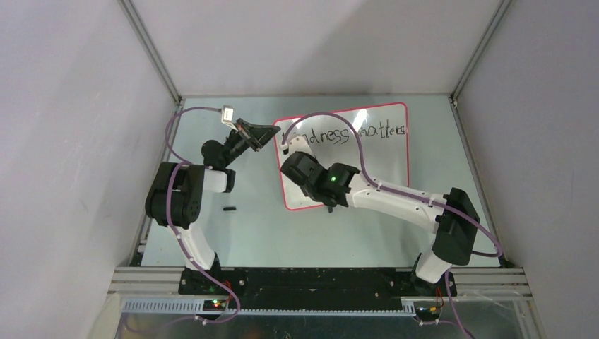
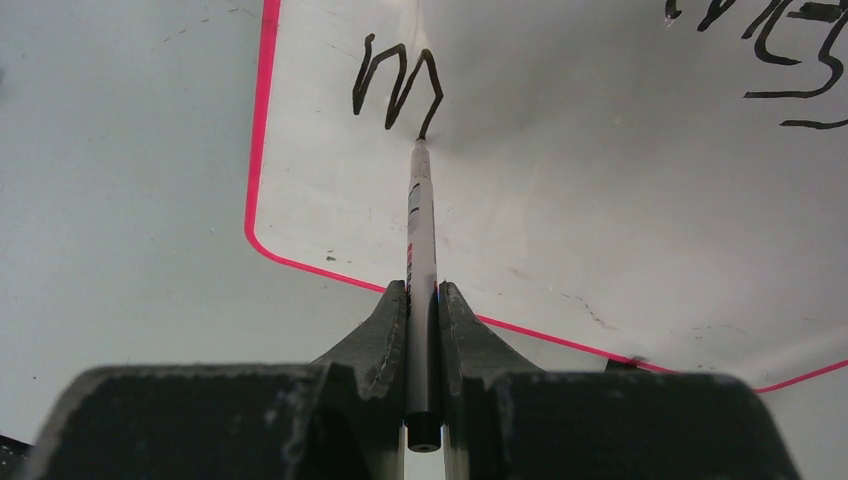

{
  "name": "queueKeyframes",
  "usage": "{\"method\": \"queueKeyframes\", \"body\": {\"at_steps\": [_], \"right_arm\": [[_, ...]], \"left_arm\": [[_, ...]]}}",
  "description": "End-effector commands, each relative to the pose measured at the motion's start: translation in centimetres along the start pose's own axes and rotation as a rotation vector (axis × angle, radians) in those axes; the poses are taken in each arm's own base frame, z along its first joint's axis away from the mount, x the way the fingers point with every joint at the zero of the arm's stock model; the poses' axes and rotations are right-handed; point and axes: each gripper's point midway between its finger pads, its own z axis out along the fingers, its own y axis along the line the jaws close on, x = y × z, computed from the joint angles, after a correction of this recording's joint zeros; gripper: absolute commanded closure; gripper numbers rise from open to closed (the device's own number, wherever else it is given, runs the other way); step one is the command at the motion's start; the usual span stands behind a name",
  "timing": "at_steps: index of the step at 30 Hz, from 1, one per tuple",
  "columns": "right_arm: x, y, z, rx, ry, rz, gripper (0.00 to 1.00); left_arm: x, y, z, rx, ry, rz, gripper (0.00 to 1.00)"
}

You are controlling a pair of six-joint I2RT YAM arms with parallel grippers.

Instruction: Write a sentence on the whiteboard

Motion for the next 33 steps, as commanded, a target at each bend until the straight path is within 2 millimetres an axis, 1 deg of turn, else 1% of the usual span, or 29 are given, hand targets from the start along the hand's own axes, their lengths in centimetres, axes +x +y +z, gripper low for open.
{"method": "queueKeyframes", "body": {"at_steps": [1, 5, 7, 14, 20, 33], "right_arm": [[-1.9, -0.3, -1.6, -0.022, -0.065, 0.041, 1.00], [-3.2, -0.2, -2.7, -0.052, -0.116, 0.055, 1.00], [-3.5, -0.3, -3.0, -0.057, -0.134, 0.060, 1.00], [-3.7, -1.3, -3.3, -0.036, -0.156, 0.070, 1.00], [-3.6, -1.9, -3.2, -0.029, -0.159, 0.083, 1.00], [-3.5, -2.7, -2.3, 0.004, -0.149, 0.081, 1.00]], "left_arm": [[-0.3, -1.0, 0.3, 0.057, 0.007, 0.096, 1.00], [-0.3, -1.0, 0.3, 0.057, 0.007, 0.096, 1.00], [-0.2, -1.0, 0.3, 0.057, 0.007, 0.095, 1.00], [-0.2, -0.9, 0.3, 0.056, 0.007, 0.097, 1.00], [-0.3, -1.0, 0.3, 0.055, 0.005, 0.097, 1.00], [-0.3, -1.0, 0.3, 0.055, 0.006, 0.097, 1.00]]}}
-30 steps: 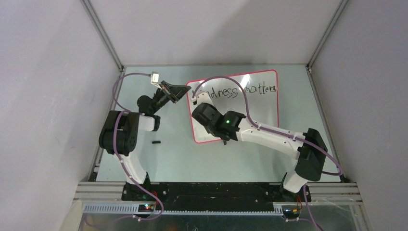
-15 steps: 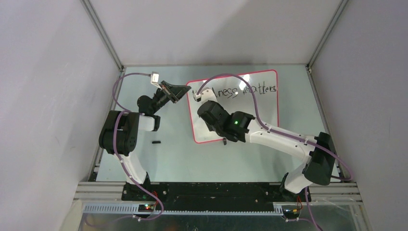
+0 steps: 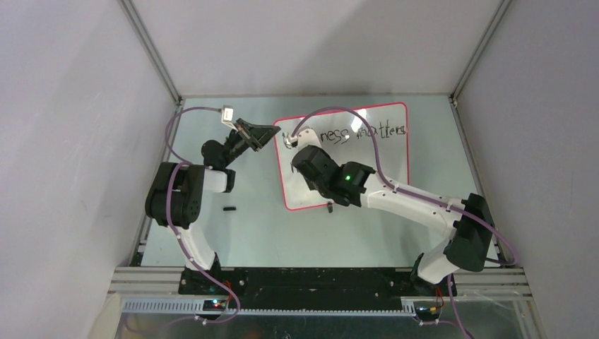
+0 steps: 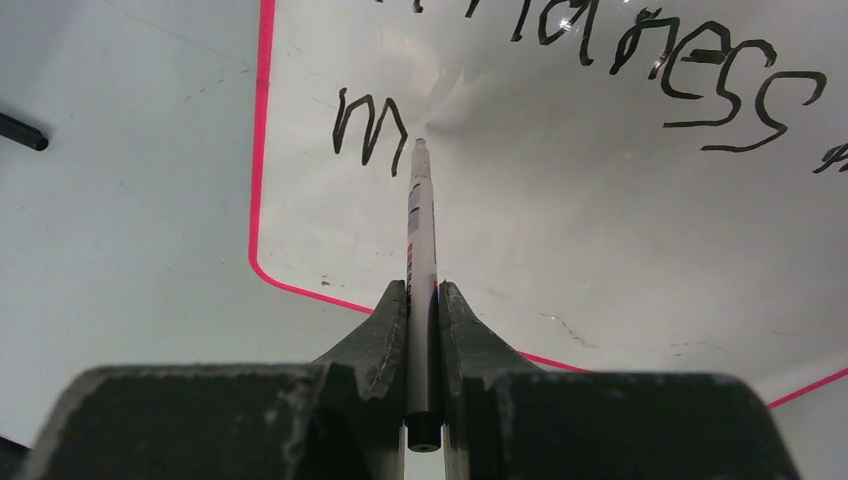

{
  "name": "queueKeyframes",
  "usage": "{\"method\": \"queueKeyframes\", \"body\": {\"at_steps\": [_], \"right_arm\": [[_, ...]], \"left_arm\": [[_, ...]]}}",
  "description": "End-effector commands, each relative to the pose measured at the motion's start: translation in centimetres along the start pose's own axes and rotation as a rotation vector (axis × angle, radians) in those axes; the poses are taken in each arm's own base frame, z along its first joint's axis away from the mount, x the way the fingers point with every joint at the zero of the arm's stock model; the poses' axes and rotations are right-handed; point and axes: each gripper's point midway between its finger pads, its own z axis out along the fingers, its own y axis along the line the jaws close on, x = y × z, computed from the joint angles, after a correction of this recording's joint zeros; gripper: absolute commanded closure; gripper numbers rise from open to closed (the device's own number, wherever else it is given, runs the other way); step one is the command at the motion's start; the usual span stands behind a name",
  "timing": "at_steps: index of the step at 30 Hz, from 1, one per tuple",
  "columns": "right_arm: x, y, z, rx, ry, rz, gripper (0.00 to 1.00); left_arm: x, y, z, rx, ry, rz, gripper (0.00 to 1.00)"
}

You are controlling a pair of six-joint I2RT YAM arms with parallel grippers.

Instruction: Write a sentence on the whiteboard

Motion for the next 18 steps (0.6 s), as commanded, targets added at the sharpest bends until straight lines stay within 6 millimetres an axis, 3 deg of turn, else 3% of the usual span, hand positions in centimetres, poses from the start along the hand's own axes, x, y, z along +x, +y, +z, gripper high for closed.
{"method": "queueKeyframes", "body": {"at_steps": [1, 18], "right_arm": [[-1.47, -1.13, -0.49, 0.027, -0.051, 0.029, 1.00], [-1.42, -1.33, 0.37, 0.033, -0.045, 0.032, 1.00]], "left_arm": [[-0.30, -0.88, 0.29, 0.053, 0.005, 0.096, 1.00], [-0.25, -0.93, 0.33, 0.055, 0.007, 0.096, 1.00]]}}
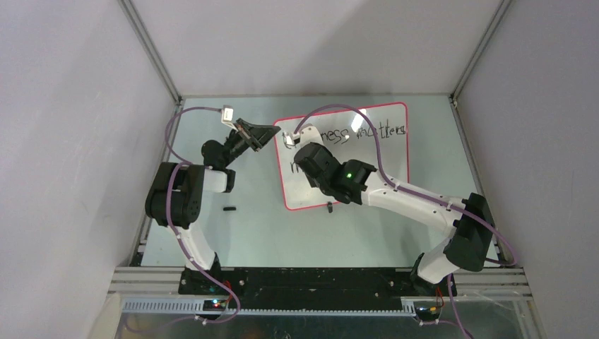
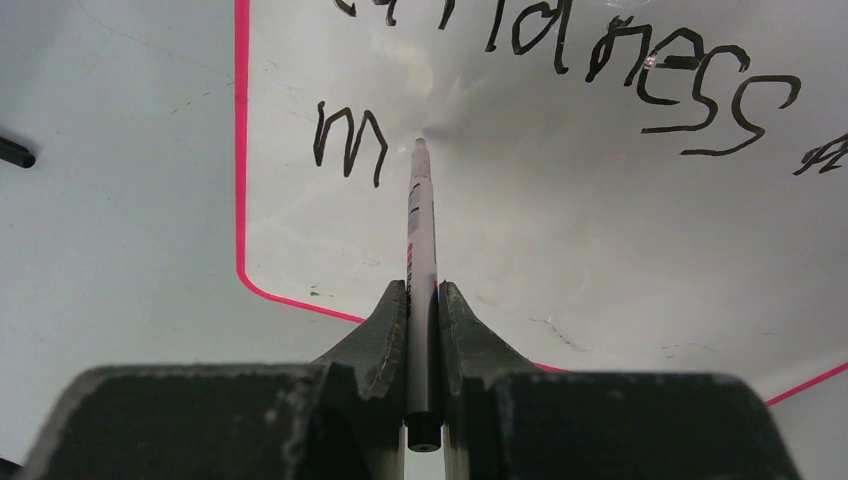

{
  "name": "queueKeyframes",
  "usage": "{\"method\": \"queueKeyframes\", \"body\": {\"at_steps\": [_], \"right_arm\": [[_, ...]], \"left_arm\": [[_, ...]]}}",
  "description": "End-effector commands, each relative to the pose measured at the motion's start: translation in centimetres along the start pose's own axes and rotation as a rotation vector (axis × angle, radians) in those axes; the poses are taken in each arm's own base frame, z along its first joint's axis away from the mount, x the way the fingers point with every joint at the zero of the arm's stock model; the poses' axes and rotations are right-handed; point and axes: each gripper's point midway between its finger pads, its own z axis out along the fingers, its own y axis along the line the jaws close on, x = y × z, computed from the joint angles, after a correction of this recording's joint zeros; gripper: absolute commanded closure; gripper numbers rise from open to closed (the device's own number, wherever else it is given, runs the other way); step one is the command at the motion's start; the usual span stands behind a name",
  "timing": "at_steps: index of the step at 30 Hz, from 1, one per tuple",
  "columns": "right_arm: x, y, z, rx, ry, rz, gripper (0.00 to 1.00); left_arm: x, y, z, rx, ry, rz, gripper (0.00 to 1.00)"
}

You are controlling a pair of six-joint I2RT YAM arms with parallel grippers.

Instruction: Write a sentence on the whiteboard

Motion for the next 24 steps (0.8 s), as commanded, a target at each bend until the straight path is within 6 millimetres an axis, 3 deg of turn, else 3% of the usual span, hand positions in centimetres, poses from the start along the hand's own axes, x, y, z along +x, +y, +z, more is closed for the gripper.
{"method": "queueKeyframes", "body": {"at_steps": [1, 24], "right_arm": [[-1.1, -0.3, 0.1, 0.010, -0.039, 0.019, 1.00], [0.0, -0.3, 1.6, 0.029, 0.002, 0.013, 1.00]], "left_arm": [[-0.3, -0.9, 0.3, 0.054, 0.006, 0.096, 1.00], [-0.3, -0.9, 0.3, 0.054, 0.005, 0.098, 1.00]]}}
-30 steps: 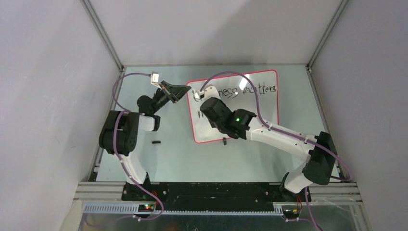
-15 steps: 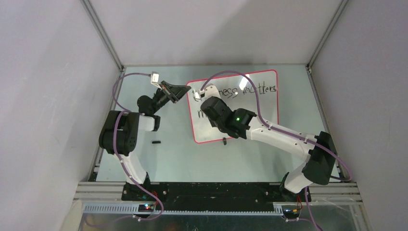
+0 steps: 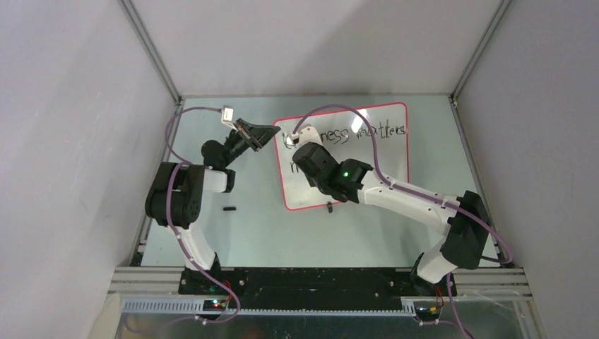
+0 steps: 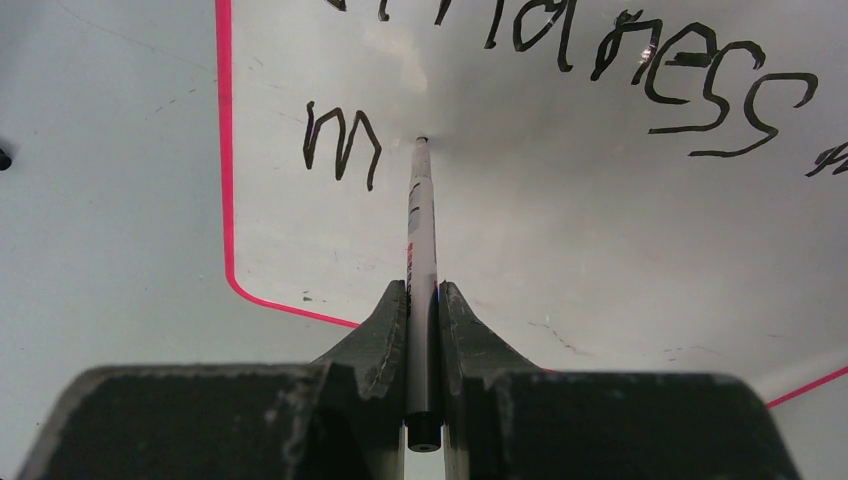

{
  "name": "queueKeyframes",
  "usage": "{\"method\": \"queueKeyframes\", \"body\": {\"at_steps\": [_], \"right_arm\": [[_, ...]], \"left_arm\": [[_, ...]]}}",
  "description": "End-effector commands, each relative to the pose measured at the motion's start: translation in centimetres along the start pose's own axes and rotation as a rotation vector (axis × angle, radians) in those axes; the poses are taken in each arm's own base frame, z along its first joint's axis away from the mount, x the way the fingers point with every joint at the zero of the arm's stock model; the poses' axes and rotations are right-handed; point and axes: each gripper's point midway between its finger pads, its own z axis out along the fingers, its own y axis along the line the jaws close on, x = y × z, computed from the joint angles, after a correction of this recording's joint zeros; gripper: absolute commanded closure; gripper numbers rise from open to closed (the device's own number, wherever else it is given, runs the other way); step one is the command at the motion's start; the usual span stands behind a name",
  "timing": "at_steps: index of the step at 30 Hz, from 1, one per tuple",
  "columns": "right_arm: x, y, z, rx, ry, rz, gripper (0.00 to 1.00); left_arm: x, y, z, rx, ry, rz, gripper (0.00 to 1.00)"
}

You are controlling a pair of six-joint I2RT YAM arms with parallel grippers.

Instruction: Write a sentence on the whiteboard

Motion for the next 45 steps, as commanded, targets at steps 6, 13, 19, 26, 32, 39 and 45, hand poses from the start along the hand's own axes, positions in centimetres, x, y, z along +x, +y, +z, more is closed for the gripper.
{"method": "queueKeyframes", "body": {"at_steps": [6, 13, 19, 26, 32, 39, 45], "right_arm": [[0.4, -0.1, 0.3, 0.019, 0.017, 0.017, 1.00], [1.3, 0.7, -0.1, 0.008, 0.039, 0.016, 1.00], [1.7, 1.0, -0.2, 0.004, 0.051, 0.007, 1.00], [2.4, 1.1, -0.4, 0.003, 0.068, 0.002, 1.00], [2.5, 1.1, -0.5, 0.003, 0.068, 0.002, 1.00], [2.0, 0.5, -0.4, 0.013, 0.053, 0.001, 1.00], [1.2, -0.2, -0.3, 0.021, 0.032, 0.011, 1.00]], "left_arm": [[-0.3, -0.9, 0.3, 0.055, 0.006, 0.099, 1.00], [-0.3, -0.9, 0.3, 0.055, 0.006, 0.097, 1.00], [-0.3, -0.9, 0.3, 0.054, 0.006, 0.099, 1.00], [-0.3, -0.9, 0.3, 0.054, 0.006, 0.098, 1.00], [-0.2, -0.9, 0.3, 0.054, 0.007, 0.096, 1.00], [-0.3, -0.9, 0.3, 0.055, 0.007, 0.098, 1.00], [-0.3, -0.9, 0.3, 0.054, 0.007, 0.097, 1.00]]}}
